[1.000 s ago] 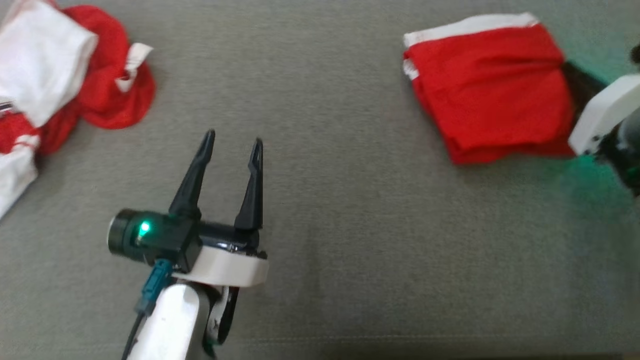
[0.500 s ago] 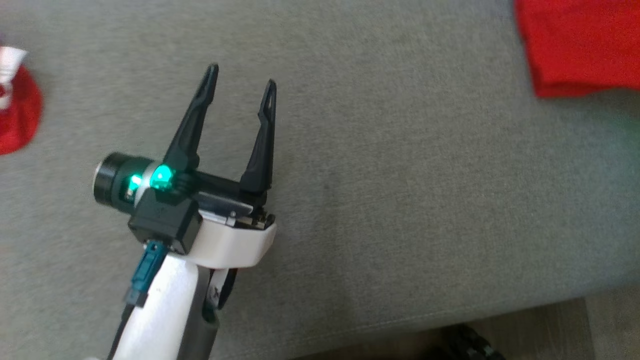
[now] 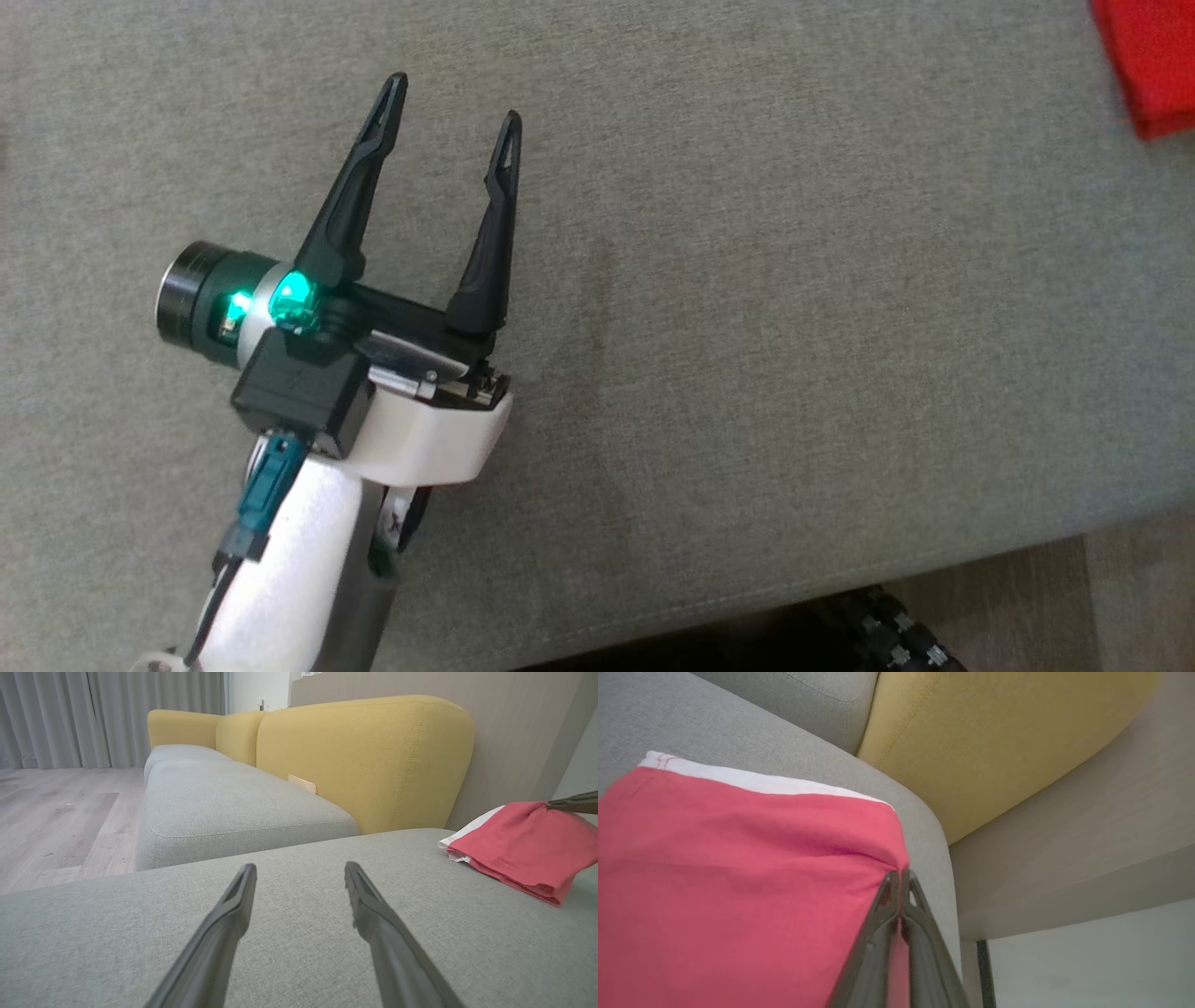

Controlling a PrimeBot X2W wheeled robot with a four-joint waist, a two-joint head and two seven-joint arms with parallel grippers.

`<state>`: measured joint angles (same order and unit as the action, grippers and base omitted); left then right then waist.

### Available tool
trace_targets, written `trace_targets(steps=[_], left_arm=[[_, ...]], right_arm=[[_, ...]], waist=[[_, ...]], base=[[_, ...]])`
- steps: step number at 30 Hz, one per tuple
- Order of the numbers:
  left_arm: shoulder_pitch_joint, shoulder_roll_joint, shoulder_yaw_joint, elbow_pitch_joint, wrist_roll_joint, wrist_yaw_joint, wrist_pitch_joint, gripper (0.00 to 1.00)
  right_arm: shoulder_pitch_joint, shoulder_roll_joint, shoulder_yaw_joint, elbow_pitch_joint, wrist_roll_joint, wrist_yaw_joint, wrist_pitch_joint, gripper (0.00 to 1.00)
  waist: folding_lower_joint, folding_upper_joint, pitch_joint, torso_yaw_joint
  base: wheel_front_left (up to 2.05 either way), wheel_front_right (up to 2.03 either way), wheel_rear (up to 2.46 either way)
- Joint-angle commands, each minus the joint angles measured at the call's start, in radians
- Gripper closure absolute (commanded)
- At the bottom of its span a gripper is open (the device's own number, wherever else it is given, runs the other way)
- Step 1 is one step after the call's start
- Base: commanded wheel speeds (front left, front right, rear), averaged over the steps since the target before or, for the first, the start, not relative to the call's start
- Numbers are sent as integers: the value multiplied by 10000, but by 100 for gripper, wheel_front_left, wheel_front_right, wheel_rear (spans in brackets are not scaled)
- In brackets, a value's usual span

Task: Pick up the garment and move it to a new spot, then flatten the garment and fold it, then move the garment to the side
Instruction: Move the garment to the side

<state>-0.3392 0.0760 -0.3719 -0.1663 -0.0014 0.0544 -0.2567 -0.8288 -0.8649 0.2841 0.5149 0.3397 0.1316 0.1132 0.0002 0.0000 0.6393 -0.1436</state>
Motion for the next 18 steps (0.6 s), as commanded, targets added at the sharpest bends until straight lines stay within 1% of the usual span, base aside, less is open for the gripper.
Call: trace_targets(steps=[1,5,6,7,8,11,14,16,18], left_arm=[[-77,113,221,-414,74,58,-51,0],[-87,107,197,-404,42,132,-51,0],[-94,104,184,-395,32,143,-51,0],[-103,98,165,-377,17,149,-51,0],[-108,89,146,-355,-6,155,-51,0],[-70,47,140,-306,-104,224,-51,0],[105,10,107,-180,-192,262,-51,0],[302,-1,119,-82,-222,310,-51,0],[613,-14,218,20,-284,431,-51,0]], right_arm=[[280,-474,-271,-248,-237,-9,-26,100],[523,-220,-1098,-390,-1073,-9,59,100],[586,-134,-1323,-404,-1296,-9,119,80],[645,-32,-1583,-415,-1540,-9,157,35],[707,101,-1857,-458,-1794,-9,134,0],[1000,677,-2512,-605,-2404,-9,169,0],[1400,1290,-2856,-957,-3123,-9,-62,0],[1689,1902,-2905,-1223,-3419,-9,-456,0],[2012,2629,-2778,-1390,-3384,-9,-900,0]], waist=[[-2,0,4,39],[-2,0,23,108],[-2,0,19,127],[-2,0,-1,155],[-2,0,-40,193],[-2,0,-316,335],[-2,0,-866,548],[-2,0,-1350,674],[-2,0,-1866,764]], base=[[0,0,0],[0,0,0],[0,0,0],[0,0,0],[0,0,0],[0,0,0],[0,0,0],[0,0,0],[0,0,0]])
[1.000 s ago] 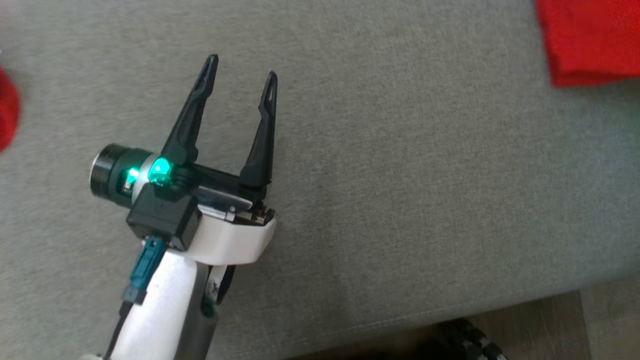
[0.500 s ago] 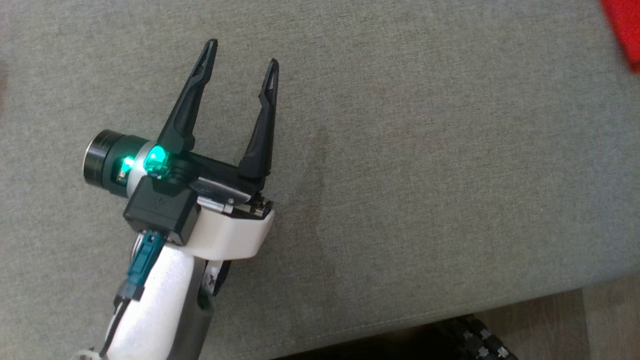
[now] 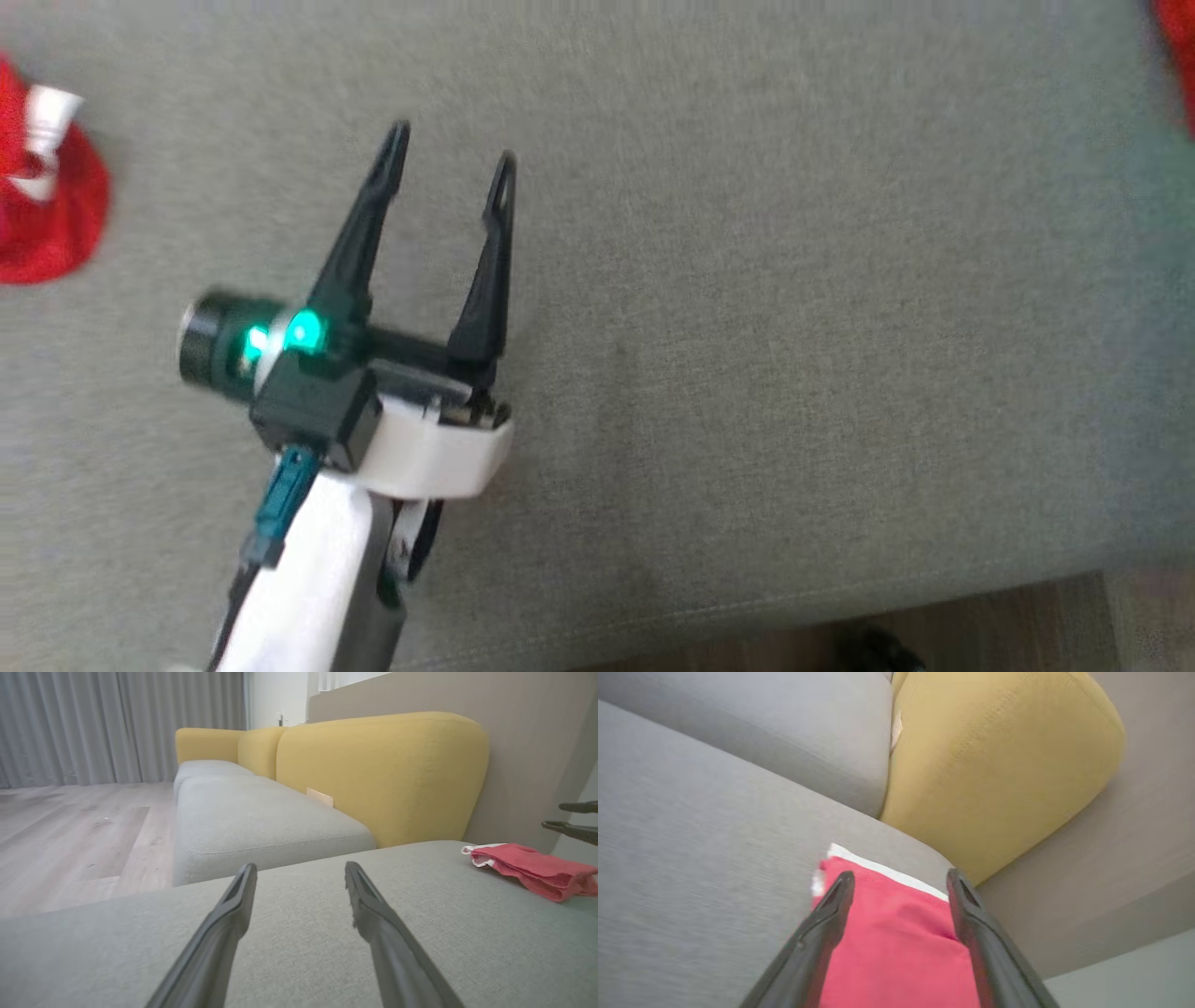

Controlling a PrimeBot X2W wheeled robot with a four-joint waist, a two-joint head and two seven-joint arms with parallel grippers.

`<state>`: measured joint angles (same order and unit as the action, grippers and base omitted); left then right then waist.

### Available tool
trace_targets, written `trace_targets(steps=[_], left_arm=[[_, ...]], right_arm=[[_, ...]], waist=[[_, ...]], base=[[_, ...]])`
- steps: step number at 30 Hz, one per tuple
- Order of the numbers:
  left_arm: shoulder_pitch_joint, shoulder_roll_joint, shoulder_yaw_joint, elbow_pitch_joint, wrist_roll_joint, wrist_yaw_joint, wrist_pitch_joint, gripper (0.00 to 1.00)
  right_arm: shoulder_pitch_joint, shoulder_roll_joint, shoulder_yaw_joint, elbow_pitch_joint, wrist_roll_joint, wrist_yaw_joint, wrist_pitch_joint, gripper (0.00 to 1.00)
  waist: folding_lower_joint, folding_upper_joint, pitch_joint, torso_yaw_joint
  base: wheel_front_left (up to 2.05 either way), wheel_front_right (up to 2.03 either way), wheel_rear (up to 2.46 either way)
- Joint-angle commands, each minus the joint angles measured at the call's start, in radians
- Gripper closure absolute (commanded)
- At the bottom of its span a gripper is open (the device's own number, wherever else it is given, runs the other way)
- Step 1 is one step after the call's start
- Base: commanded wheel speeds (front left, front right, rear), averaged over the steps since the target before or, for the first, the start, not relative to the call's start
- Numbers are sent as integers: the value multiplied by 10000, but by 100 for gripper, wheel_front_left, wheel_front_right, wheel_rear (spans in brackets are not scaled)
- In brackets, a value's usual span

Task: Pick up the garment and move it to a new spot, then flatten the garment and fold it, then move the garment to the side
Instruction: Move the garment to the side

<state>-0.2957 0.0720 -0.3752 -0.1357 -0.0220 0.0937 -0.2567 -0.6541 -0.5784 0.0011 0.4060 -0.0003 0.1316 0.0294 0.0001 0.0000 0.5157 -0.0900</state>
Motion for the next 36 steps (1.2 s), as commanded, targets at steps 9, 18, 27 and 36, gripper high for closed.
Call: trace_targets(steps=[9,18,27,36], left_arm=[[1855,-58,1198,789,-717,325,-51,0],[3691,-115,2135,1651,-844,217,-51,0],[4803,-169,2582,1499,-731,-84,-51,0],[5115,-195,2906,1499,-634,-602,-51,0]], right_arm=[[1689,2405,942,617,1791,-9,-2482,0],[3899,3988,1890,706,2496,-9,-2907,0],[5605,4671,1831,-619,2331,-9,-2910,0],[6610,4801,1307,-1350,2150,-9,-2911,0]], waist=[[-1,0,-3032,861],[-1,0,-5397,1269],[-1,0,-6288,1332],[-1,0,-6336,1446]], base=[[0,0,0],[0,0,0],[0,0,0],[0,0,0]])
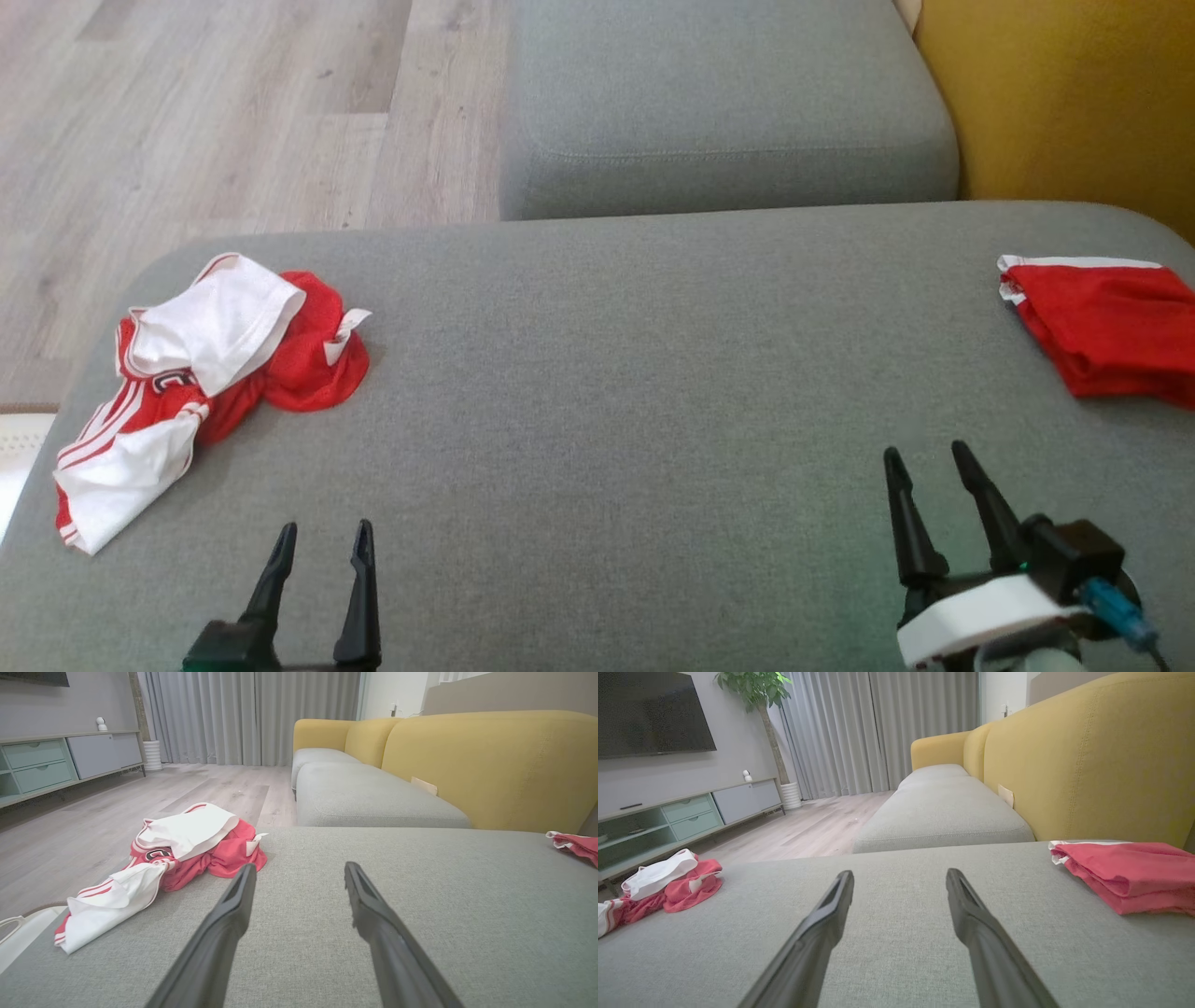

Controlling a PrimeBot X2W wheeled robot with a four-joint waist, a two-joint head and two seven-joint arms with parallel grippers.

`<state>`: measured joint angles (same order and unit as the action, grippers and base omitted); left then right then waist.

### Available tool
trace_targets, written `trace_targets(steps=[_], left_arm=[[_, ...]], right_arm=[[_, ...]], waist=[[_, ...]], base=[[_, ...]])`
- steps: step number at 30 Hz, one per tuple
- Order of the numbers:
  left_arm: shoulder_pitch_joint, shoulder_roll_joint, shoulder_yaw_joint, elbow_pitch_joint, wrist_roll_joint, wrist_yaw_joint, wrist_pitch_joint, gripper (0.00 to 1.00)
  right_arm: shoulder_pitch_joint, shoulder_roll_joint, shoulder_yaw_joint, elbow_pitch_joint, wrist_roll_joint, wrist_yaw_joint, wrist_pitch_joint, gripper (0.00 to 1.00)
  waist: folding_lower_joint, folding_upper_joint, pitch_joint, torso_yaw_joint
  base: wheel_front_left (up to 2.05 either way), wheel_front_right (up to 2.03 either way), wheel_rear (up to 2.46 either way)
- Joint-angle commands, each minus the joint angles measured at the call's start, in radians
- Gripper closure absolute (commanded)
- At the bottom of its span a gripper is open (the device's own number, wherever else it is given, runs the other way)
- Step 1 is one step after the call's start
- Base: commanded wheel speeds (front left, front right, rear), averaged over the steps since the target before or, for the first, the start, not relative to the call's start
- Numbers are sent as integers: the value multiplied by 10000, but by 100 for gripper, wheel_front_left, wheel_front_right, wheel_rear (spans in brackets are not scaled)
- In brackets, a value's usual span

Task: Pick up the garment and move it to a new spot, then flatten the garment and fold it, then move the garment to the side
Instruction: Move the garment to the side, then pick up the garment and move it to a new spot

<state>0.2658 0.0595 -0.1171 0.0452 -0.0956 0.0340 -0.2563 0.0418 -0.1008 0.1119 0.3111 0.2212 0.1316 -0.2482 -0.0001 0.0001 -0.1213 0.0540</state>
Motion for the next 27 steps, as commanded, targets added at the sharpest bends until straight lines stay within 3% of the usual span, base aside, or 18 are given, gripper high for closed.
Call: trace_targets(steps=[1,27], left_arm=[[-509,-73,336,-307,107,-51,-55,0],[-975,-92,156,-262,186,22,-55,0]], right_arm=[[-292,29,186,-433,-104,-9,-135,0],[-131,-194,402,-1103,205,-9,-135,0]], waist=[[1,-1,67,2],[1,-1,671,-315]], base=[[0,0,0],[0,0,0]])
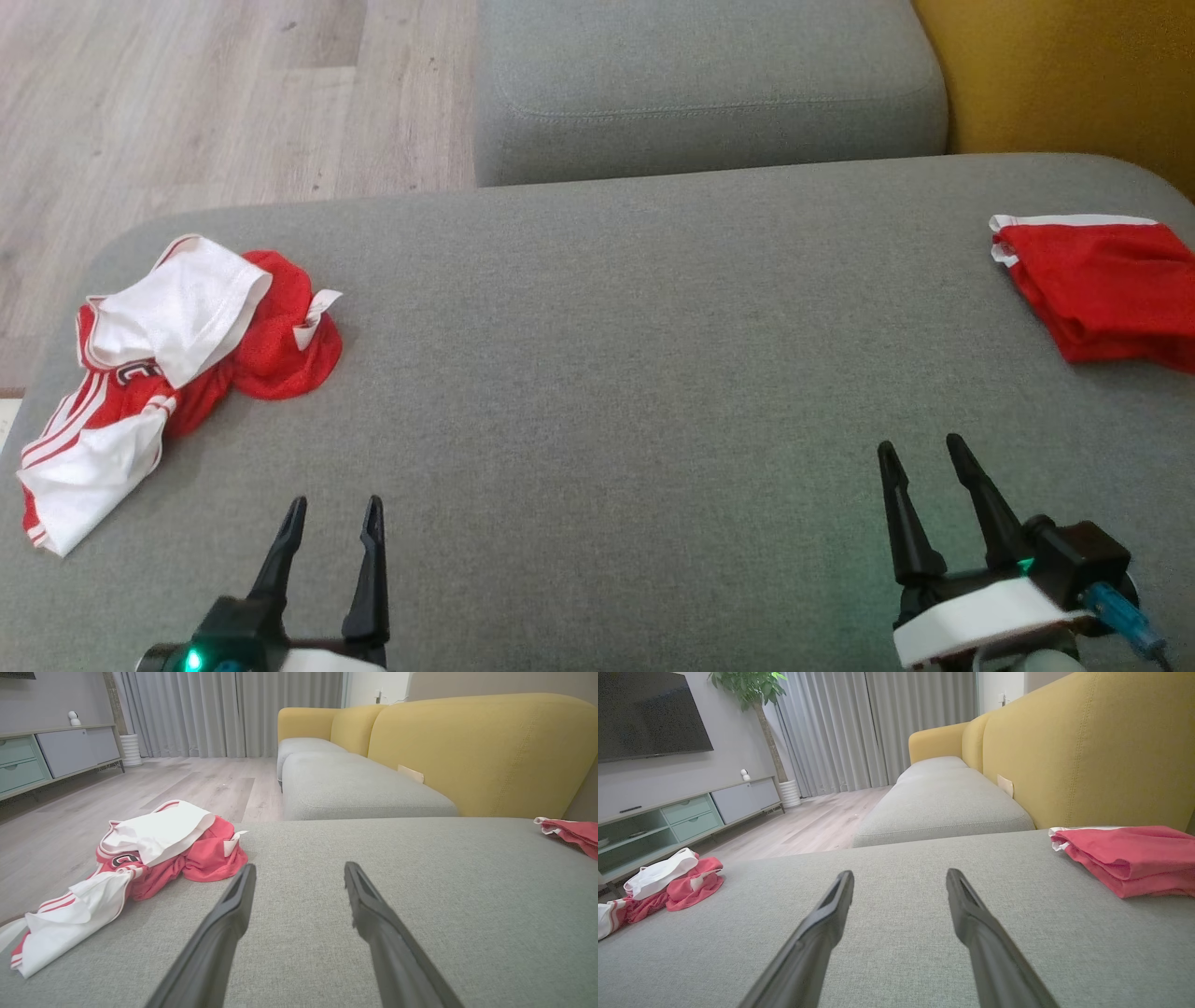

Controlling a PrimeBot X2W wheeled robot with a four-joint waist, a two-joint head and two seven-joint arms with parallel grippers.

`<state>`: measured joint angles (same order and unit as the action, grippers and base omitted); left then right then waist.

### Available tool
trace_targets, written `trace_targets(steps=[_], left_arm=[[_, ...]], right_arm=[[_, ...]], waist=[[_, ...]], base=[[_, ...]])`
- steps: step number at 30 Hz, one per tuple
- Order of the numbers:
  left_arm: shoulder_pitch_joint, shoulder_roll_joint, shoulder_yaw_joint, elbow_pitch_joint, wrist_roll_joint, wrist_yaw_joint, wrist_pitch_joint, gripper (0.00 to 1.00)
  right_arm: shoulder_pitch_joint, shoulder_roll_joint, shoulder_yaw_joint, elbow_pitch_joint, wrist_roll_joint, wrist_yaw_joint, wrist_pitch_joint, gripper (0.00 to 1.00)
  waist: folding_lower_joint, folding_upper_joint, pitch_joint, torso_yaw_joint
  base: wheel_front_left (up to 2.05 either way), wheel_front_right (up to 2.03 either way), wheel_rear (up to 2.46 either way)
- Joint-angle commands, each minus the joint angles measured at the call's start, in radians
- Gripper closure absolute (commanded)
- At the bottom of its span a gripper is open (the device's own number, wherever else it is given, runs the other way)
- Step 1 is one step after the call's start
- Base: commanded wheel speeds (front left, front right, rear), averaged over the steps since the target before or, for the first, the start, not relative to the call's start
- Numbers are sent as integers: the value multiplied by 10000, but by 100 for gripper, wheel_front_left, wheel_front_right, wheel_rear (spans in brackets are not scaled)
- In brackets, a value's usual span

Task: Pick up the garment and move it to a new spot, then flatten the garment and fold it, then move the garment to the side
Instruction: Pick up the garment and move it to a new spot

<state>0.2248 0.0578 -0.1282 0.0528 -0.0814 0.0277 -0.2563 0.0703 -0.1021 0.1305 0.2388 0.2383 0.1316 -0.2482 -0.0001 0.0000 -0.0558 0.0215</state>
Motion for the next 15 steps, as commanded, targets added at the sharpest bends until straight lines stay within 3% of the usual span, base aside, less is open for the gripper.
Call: trace_targets(steps=[1,15], left_arm=[[-581,-75,272,-339,40,90,-55,0],[-725,-75,265,-283,-36,173,-55,0]], right_arm=[[-418,-180,200,-386,27,-9,-135,0],[-365,-146,-39,-355,-162,-9,-135,0]], waist=[[1,0,34,18],[1,0,104,476]], base=[[0,0,0],[0,0,0]])
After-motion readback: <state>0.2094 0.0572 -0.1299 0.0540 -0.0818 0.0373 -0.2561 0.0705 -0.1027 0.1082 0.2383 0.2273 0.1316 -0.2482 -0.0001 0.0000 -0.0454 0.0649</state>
